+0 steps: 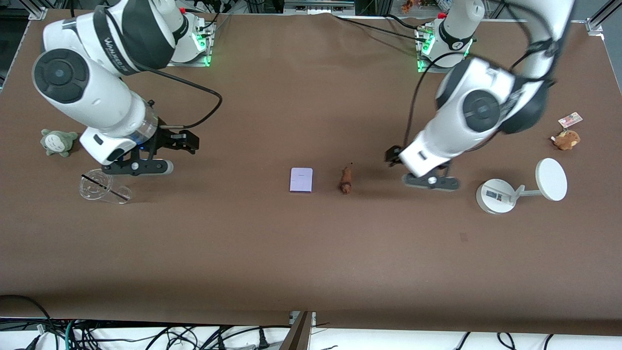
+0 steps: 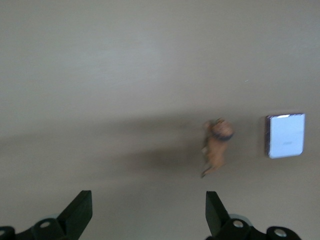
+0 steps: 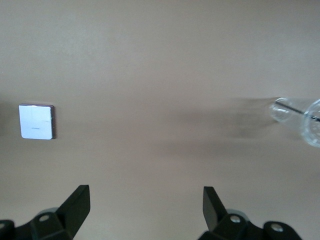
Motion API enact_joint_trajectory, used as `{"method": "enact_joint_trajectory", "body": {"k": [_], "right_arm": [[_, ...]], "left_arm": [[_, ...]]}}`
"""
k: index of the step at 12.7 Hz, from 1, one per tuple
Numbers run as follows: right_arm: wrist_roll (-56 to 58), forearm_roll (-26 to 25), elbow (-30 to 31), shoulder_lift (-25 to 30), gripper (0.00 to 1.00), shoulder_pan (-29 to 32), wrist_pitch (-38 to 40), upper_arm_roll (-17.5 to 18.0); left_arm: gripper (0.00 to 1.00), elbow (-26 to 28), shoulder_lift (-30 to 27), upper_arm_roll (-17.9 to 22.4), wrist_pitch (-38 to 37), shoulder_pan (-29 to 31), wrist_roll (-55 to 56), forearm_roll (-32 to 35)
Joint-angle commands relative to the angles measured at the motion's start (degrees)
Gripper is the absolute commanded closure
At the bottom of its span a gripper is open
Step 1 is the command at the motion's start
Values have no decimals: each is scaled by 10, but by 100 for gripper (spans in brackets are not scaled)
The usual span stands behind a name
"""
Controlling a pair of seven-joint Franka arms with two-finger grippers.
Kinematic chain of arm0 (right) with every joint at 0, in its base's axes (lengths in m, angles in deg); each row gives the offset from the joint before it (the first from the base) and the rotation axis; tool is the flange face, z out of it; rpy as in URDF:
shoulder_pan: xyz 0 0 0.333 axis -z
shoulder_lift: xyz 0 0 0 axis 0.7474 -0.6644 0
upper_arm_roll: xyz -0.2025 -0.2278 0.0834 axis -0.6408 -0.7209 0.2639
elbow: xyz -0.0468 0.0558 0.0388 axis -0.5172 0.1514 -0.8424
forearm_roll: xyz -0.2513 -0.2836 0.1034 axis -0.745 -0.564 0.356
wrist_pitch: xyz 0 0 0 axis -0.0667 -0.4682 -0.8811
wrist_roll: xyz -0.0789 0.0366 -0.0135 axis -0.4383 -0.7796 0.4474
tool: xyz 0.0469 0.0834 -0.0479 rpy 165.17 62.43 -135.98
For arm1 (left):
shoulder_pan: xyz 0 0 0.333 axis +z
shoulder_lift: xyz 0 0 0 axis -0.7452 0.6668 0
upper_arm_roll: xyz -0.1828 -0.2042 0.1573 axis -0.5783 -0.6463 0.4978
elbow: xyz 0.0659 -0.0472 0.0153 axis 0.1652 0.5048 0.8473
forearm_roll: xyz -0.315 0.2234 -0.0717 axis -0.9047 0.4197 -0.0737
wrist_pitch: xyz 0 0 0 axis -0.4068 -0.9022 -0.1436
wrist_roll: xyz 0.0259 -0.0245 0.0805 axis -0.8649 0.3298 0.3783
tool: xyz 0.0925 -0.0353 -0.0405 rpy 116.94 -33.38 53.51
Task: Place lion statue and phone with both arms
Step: 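Reach the left gripper to the lion statue while the right gripper advances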
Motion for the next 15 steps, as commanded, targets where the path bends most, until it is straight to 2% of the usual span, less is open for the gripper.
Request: {"method": "enact_joint_trajectory", "body": {"k": [1, 3, 4, 6, 9, 11, 12, 13, 15], "right_arm": [[42, -3, 0, 25, 0, 3, 29, -20], [70, -5, 0, 37, 0, 3, 48, -41], [83, -6, 0, 40, 0, 3, 60, -54], [109, -6, 0, 44, 0, 3, 96, -76], [154, 3, 1, 50, 0, 3, 103, -109], [159, 3, 1, 51, 0, 3, 108, -110], [156, 4, 1, 50, 0, 3, 106, -109], [151, 5, 1, 50, 0, 2, 106, -108], [149, 5, 1, 50, 0, 2, 106, -106]], "left_arm": [[0, -9, 70, 0, 93, -21, 10, 1], [0, -4, 109, 4, 155, -50, 31, 9], [0, -3, 123, 4, 173, -63, 35, 53], [0, -4, 157, 3, 212, -77, 124, 128], [0, -2, 164, 3, 222, -104, 165, 141], [0, -1, 180, 5, 222, -107, 165, 154], [9, 0, 183, 6, 222, -106, 165, 176], [50, 1, 189, 5, 216, -106, 171, 175], [77, -1, 190, 5, 216, -109, 184, 175]]}}
